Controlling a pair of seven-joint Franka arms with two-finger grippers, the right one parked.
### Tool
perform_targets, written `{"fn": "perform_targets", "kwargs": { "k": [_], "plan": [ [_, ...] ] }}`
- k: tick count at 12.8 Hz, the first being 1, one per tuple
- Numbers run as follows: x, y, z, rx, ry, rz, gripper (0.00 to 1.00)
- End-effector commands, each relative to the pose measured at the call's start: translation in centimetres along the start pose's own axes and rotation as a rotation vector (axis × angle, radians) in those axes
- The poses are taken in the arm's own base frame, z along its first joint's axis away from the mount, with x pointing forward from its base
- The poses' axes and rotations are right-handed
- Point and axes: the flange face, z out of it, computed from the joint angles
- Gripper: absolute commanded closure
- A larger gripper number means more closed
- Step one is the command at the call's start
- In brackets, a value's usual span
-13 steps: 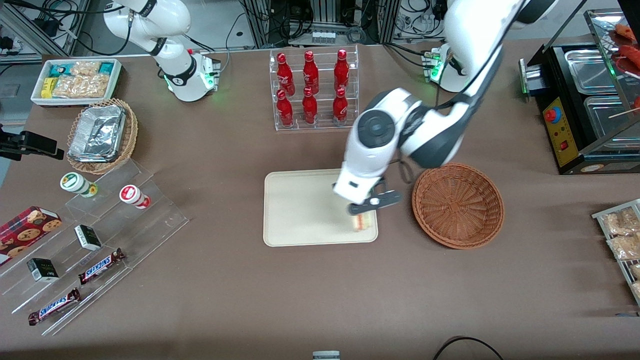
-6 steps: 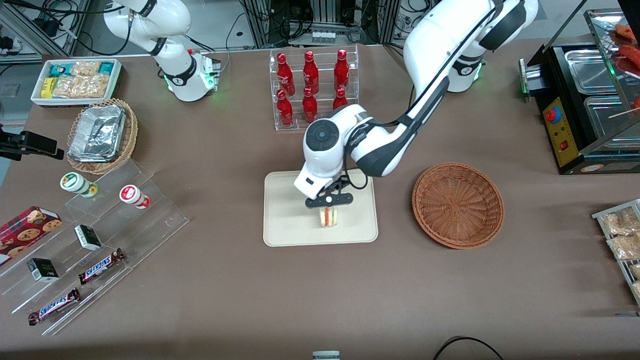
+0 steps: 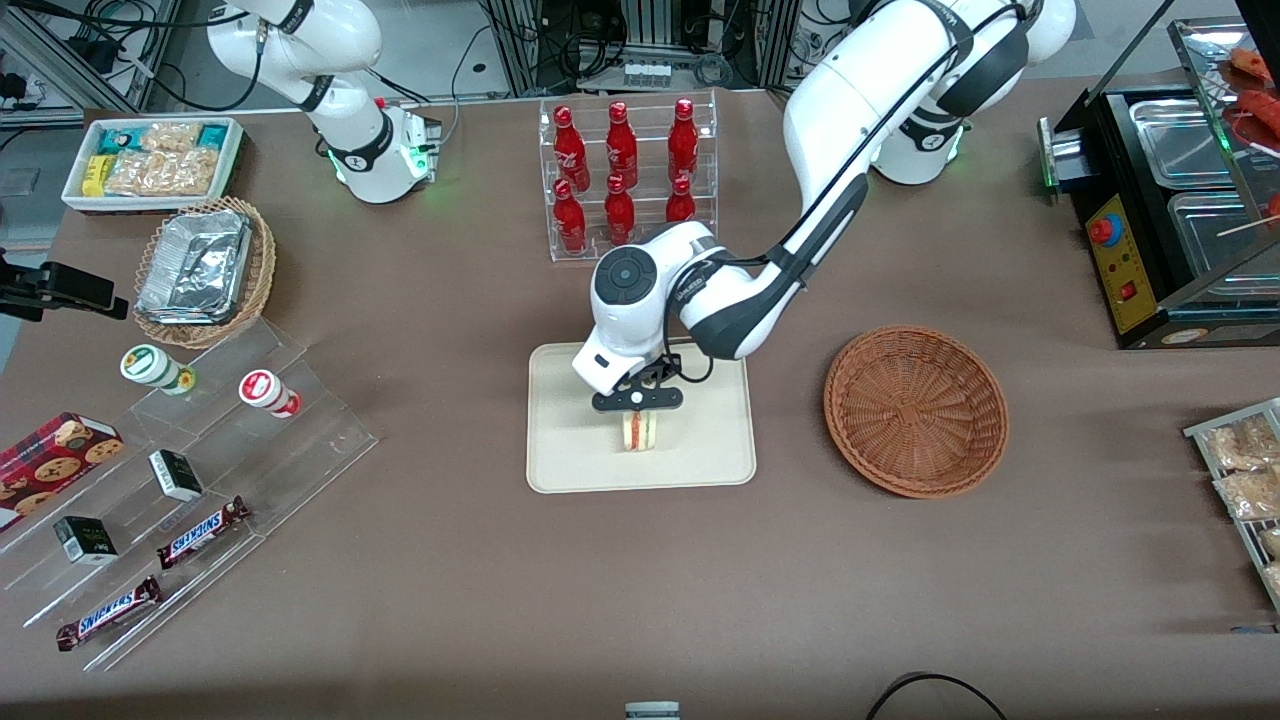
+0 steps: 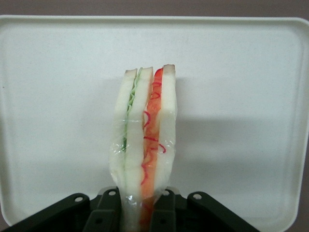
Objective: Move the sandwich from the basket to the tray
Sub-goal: 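Lift the sandwich and carry it over the cream tray, then lower the sandwich onto the tray and open the left gripper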
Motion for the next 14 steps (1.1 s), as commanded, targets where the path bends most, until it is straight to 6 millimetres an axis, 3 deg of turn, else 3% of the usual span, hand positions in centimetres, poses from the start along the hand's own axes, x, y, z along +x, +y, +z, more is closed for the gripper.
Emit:
{"fn": "perform_targets", "kwargs": {
  "k": [1,3,4,5,6,8,9,11,14],
  "plan": [
    [0.5,0.4,1.7,0.019,0.024,0.02,1.0],
    [0.1,0.5,2.7,0.027,0.013,0.025,1.0],
    [0.1,0.6,3.0,0.027,0.011,0.027,0.88],
    [0.0,0.6,3.3,0.022,0.012,0.03,0.3],
    [0.0,0.7,3.2,0.019,0.016,0.032,0.0],
    [0.5,0.6,1.5,0.005,0.032,0.022,0.0],
    [1.1,0.3,-0.7,-0.01,0.049,0.007,0.0],
    [1.3,-1.0,-6.4,0.035,0.062,-0.073,0.0],
    [3.8,-5.6,-15.0,0.045,0.098,-0.238,0.0]
  ]
}}
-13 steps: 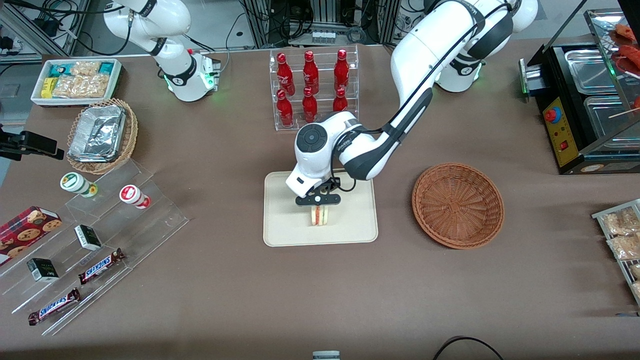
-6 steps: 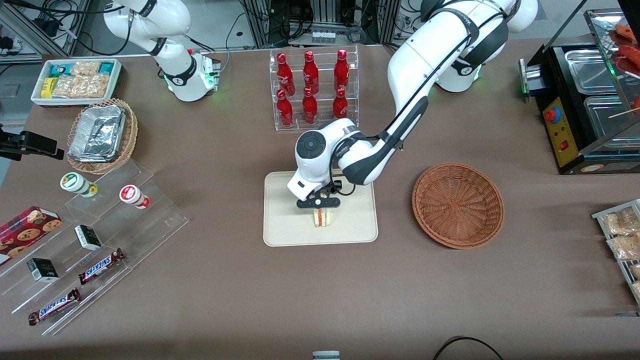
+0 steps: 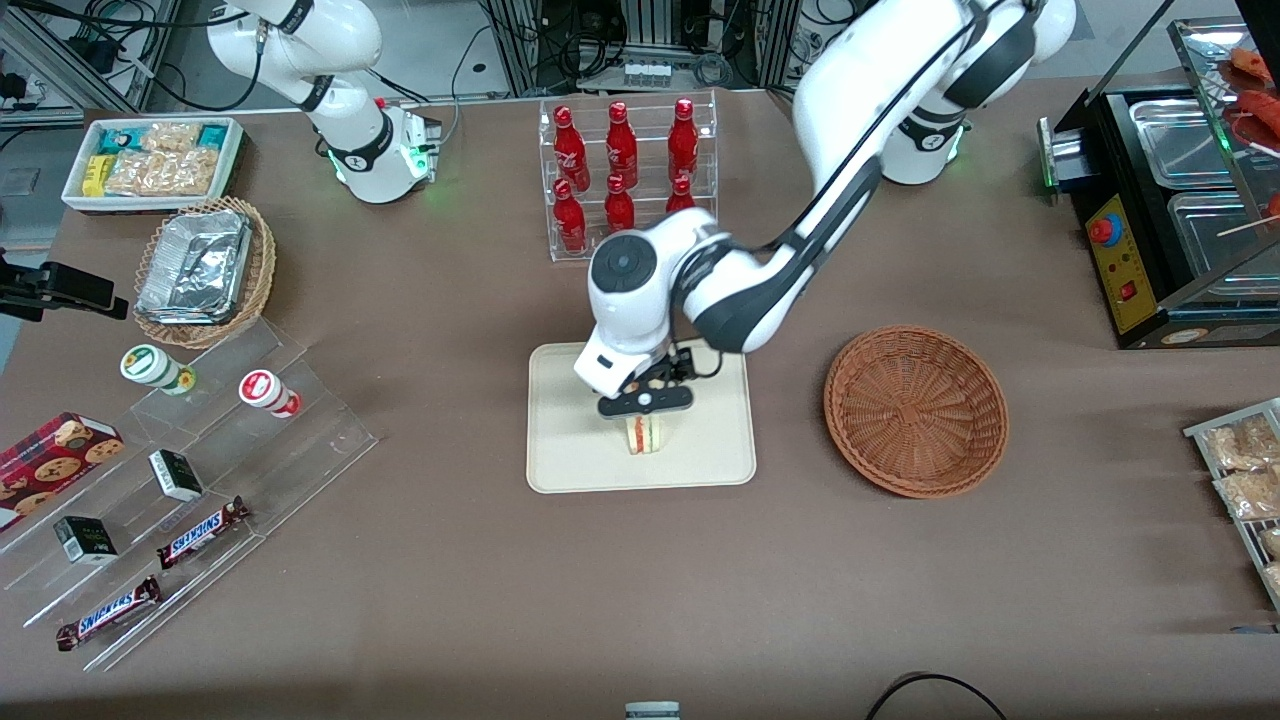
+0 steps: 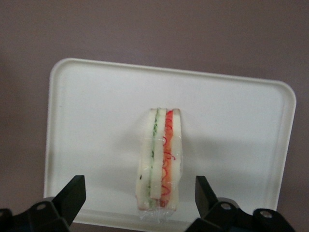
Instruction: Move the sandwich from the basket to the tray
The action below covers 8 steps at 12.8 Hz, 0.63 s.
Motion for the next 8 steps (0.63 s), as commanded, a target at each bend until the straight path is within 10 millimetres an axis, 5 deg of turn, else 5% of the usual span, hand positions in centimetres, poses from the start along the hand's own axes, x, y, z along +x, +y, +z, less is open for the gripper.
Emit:
{"fn": "perform_targets", "kwargs": {
  "k": [1,3,8],
  "plan": [
    [2.7,-5.1,-7.4,0.025,0.008,-0.12,0.0],
    [6.3,-10.6,-11.4,0.048,-0.002,-0.191,0.0],
    [10.7,-23.8,-18.7,0.064,-0.127,-0.098,0.0]
  ]
}}
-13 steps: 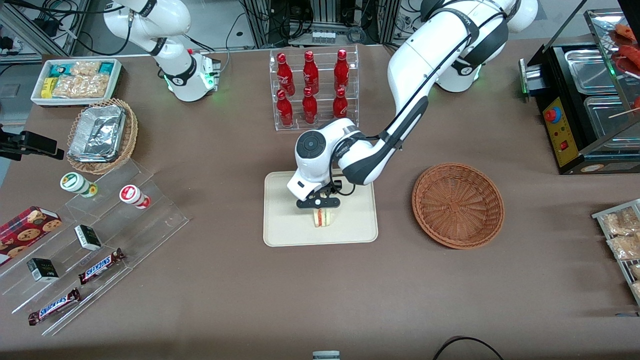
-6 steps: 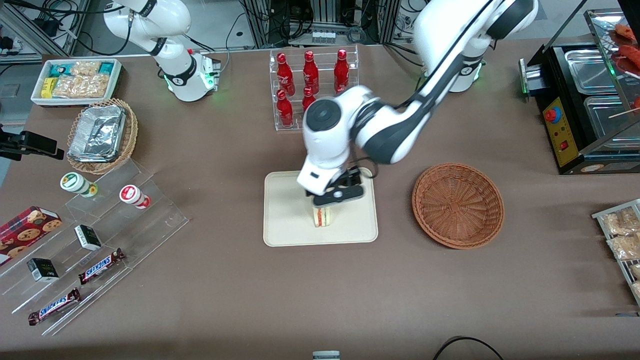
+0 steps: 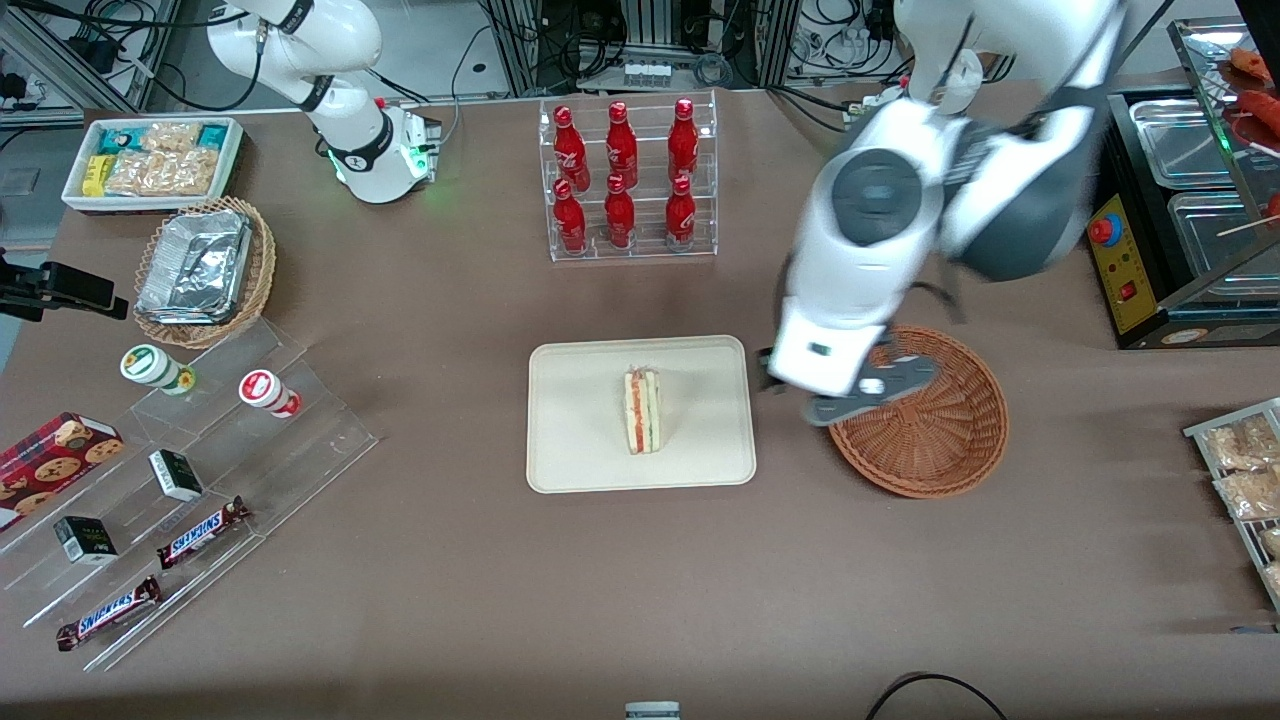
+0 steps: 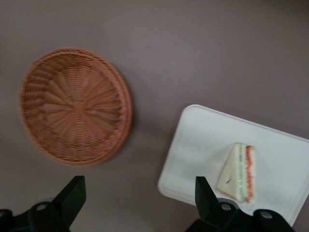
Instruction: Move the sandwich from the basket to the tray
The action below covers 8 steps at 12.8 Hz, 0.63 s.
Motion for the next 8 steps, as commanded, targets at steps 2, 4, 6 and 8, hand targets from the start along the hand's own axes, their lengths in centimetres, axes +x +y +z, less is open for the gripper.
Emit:
{"fn": "perform_targets", "kwargs": {
  "k": [2,4,6,8],
  "plan": [
    [1.2,-8.5,-3.9,-0.034,-0.024,0.064,0.0],
    [1.0,-12.3,-5.0,-0.029,-0.005,0.102,0.0],
    [1.1,-15.2,-6.1,-0.042,0.003,0.14,0.0],
    [2.3,-18.8,-6.7,-0.05,0.005,0.197,0.0]
  ]
}}
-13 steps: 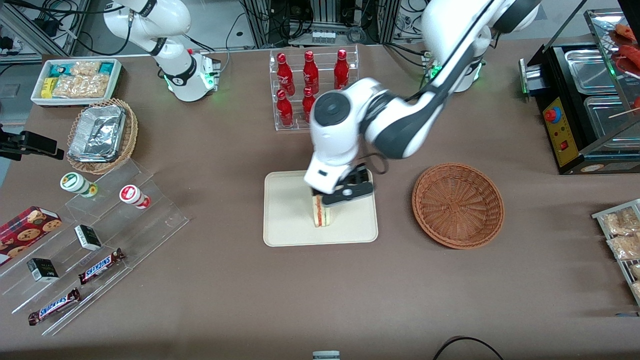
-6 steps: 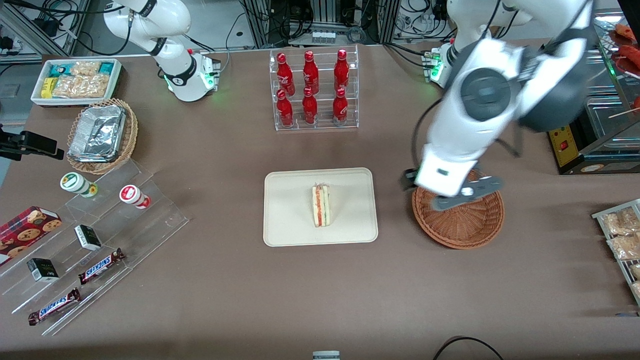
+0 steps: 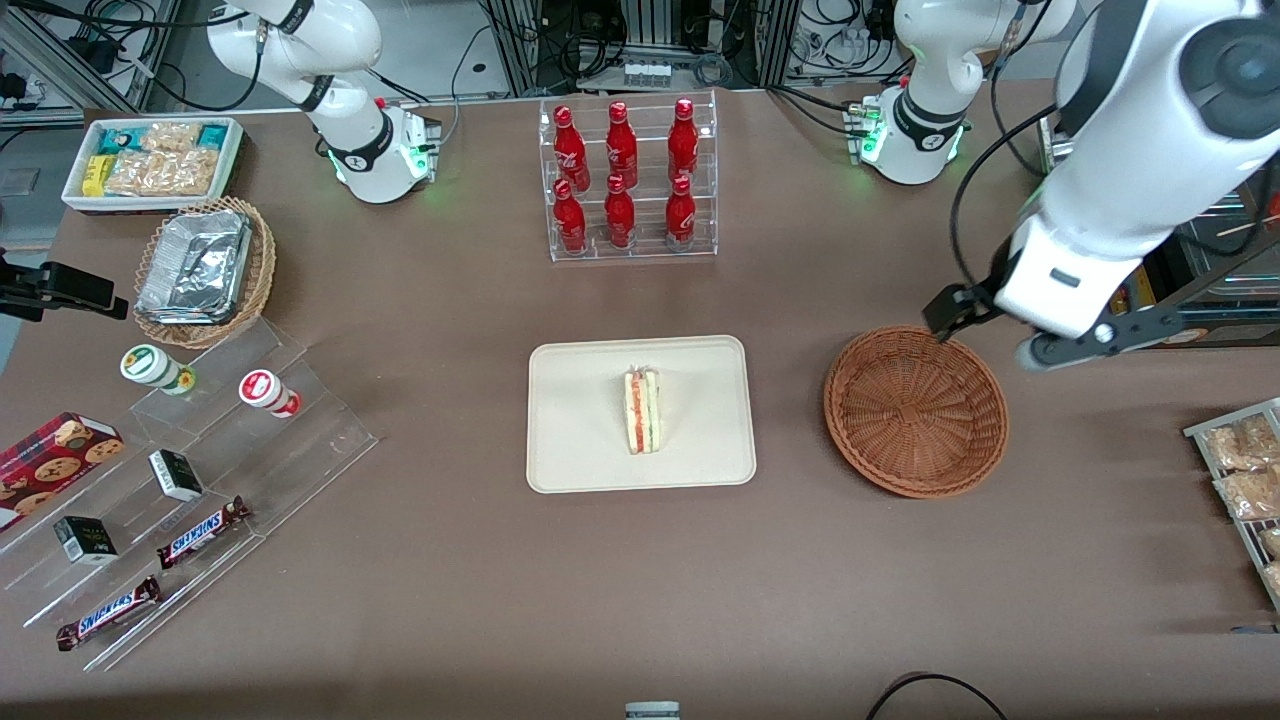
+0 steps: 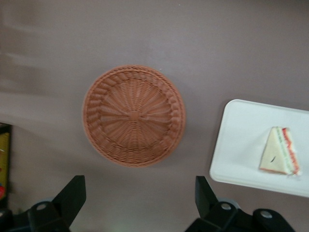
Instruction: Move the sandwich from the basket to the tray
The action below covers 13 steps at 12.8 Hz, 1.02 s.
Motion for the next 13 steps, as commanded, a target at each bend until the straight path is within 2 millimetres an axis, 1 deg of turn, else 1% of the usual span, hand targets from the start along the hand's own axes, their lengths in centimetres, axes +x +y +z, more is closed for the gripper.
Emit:
{"fn": "perform_targets", "kwargs": {
  "k": [1,3,5,8,9,11,13],
  "plan": [
    [-0.3,-5.3,-0.6,-0.027,-0.009,0.092,0.0],
    [0.7,-10.0,-1.1,-0.064,-0.005,0.133,0.0],
    [0.8,-12.2,-1.6,-0.065,-0.003,0.138,0.0],
    [1.3,-13.5,-1.6,-0.064,-0.006,0.119,0.0],
    [1.6,-14.7,-1.7,-0.066,-0.002,0.122,0.0],
    [1.2,-14.6,-2.3,-0.063,-0.014,0.145,0.0],
    [1.0,-14.5,-2.1,-0.047,-0.032,0.15,0.0]
  ]
}}
